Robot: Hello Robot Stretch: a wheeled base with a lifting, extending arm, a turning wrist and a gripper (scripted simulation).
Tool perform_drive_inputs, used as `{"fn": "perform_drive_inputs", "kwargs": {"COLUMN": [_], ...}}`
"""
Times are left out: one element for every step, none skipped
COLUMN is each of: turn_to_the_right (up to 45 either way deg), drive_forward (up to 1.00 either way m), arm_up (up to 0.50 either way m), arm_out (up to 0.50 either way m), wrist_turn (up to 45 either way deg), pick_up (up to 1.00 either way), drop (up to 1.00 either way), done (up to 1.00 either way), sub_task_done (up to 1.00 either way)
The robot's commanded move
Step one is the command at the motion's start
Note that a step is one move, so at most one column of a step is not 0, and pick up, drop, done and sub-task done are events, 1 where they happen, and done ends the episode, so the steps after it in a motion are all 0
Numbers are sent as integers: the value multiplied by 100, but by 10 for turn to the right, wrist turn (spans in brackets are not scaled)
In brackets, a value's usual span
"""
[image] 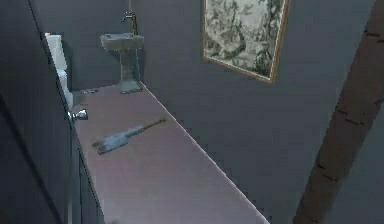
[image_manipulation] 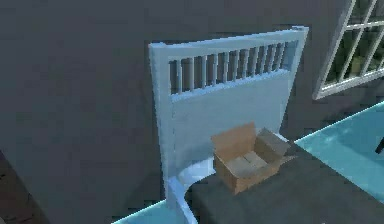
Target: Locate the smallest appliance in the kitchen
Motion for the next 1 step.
{"fn": "perform_drive_inputs", "kwargs": {"turn_to_the_right": [0], "drive_forward": [100], "arm_up": [0], "arm_out": [0], "wrist_turn": [0], "pick_up": [0], "drop": [0], "done": [0], "sub_task_done": [0]}}
